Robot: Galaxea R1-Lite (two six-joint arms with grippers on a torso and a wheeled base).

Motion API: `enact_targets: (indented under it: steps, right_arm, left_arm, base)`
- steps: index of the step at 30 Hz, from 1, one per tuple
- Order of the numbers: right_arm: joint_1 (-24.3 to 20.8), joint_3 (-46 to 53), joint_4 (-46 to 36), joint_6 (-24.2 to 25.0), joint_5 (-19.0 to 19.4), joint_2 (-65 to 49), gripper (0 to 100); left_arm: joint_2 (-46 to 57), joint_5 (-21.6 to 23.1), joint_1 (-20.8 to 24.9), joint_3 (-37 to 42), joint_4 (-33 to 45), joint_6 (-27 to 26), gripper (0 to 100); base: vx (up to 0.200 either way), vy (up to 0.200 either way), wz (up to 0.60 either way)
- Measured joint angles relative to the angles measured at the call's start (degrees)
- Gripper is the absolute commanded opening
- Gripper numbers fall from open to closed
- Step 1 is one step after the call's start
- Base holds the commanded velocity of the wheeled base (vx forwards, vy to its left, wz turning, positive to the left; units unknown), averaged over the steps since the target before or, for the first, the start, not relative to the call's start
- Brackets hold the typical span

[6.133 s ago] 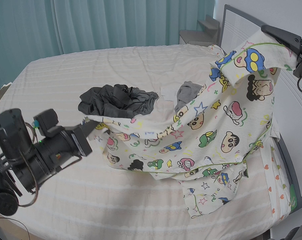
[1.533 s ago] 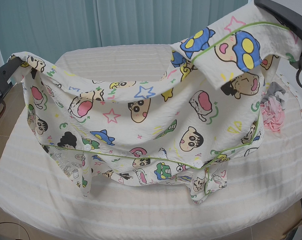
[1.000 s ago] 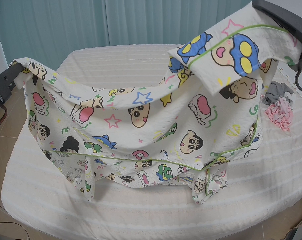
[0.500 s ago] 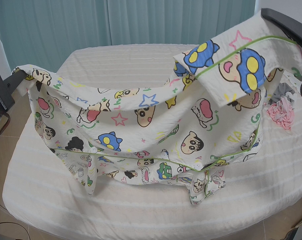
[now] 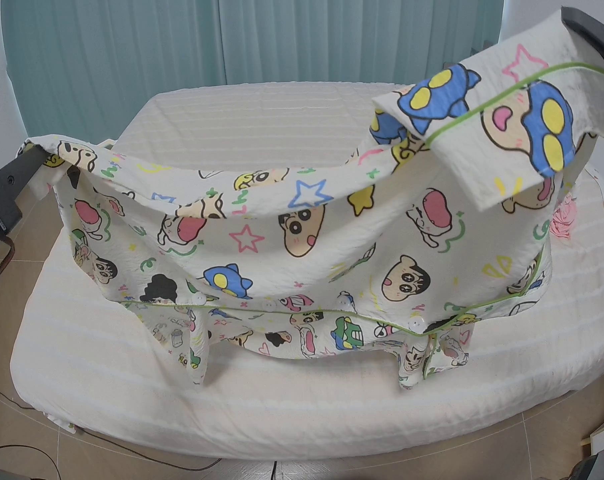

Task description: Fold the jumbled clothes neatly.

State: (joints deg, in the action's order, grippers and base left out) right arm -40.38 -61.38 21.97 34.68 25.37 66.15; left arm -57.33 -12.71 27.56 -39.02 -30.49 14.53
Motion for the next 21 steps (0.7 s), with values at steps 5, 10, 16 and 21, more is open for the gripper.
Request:
enact_targets:
  steps: [5,10,16,21]
  right_arm:
    - [-0.44,0.0,-0.16,0.02,0.02,-0.6,0]
    - [-0.44,-0.13,-0.27,0.1,0.02,-0.96,0]
    - [-0.46,-0.24,-2.54,0.24,0.09,-1.24,0]
    - [0.24,0.8,-3.34,0.51,-0.02,-0.82,0]
  left_arm:
    - [0.8,0.05,0.18,0.35,0.02,-0.09,0]
    - [1.18,0.02,0.16,0.44,0.02,-0.13,0]
    - [1.22,0.0,0.2,0.77,0.09,-0.09,0]
    - [0.78,-0.01,0.16,2.83,0.09,-0.06,0]
  base:
    - [0.0,0.0,0.0]
    - [0.0,0.0,0.0]
    - [0.0,0.0,0.0]
    - [0.0,0.0,0.0]
